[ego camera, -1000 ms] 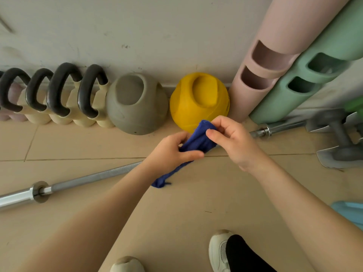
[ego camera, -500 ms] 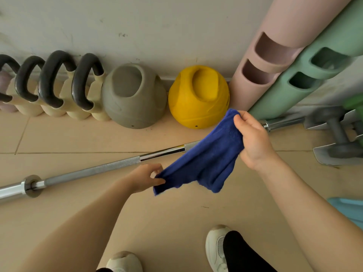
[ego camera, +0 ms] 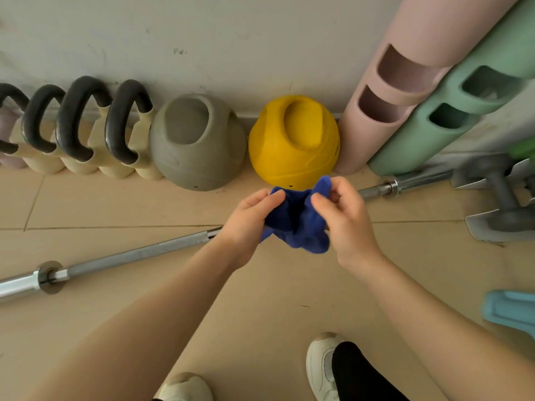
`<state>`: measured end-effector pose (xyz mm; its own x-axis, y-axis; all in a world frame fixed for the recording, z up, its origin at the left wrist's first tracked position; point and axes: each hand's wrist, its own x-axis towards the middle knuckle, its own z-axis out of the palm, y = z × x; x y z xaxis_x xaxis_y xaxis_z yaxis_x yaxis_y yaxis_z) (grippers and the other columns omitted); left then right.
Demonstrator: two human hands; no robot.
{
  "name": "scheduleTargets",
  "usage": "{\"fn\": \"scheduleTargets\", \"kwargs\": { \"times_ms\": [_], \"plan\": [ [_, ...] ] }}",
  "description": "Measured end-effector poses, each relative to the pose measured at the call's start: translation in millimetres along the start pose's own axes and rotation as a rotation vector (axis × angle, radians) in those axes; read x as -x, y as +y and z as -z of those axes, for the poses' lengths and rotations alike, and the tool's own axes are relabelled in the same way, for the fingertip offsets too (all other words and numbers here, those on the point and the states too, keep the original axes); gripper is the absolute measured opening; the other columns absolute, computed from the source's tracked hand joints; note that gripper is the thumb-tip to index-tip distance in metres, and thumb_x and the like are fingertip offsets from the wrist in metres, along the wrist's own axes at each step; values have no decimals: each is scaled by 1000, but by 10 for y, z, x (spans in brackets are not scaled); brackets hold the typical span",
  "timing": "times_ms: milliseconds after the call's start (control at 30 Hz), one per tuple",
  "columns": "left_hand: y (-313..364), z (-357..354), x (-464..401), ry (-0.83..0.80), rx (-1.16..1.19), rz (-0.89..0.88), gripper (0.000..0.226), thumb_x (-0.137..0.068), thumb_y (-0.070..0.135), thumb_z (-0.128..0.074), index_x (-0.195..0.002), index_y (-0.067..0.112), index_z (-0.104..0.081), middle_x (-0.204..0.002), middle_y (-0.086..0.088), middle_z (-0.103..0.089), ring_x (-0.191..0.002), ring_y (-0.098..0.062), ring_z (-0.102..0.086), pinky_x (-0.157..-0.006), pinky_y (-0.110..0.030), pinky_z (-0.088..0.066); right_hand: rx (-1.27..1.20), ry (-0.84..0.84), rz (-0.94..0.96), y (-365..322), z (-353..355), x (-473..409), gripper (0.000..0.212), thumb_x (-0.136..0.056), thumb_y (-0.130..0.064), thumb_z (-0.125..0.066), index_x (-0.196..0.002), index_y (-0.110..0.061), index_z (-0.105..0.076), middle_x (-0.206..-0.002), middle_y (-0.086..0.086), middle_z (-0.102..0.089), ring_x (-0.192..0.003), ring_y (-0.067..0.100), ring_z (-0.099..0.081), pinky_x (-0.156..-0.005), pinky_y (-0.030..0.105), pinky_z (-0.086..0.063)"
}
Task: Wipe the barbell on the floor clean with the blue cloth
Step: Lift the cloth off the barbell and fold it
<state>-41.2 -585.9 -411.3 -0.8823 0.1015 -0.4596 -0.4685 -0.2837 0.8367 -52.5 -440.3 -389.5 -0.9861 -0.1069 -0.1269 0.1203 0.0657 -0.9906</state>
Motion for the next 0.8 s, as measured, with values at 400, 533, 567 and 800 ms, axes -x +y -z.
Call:
{"fn": "scheduleTargets", "kwargs": {
  "times_ms": [400,533,567,800],
  "plan": [
    [150,61,75,-246,-172,-112,27,-77,23,-69,-103,16,-62,-89,-5,-69,-81,-21,-64,-78,-35,-52,155,-391,182,20,61,98,21,-79,-7,-49,-82,-16,-67,-80,-3,-56,-76,6,-54,-72,18,-44],
    [161,-30,63,-240,-287,-144,24,-89,-1,-54,-100,19,-62,-69,16,-69,-65,3,-62,-60,-10,-47,-138,-233,39,72,132,107,16,-78,-9,-58,-91,-18,-52,-61,-5,-54,-49,15,-54,-52,27,-48],
    [140,-48,51,-239,-325,-149,28,-89,-5,-53,-99,20,-62,-68,17,-69,-64,4,-62,-59,-10,-47,-175,-204,12,100,144,109,21,-79,-6,-56,-94,-17,-48,-61,-5,-52,-47,15,-54,-50,27,-47],
    [229,-494,-56,-227,-391,-147,23,-96,11,-47,-85,20,-65,-73,7,-69,-70,-6,-62,-65,-19,-51,406,-49,136,187,723,79,24,-72,-43,-57,-94,-32,-55,-105,-7,-49,-99,0,-50,-90,18,-39]
  ]
}}
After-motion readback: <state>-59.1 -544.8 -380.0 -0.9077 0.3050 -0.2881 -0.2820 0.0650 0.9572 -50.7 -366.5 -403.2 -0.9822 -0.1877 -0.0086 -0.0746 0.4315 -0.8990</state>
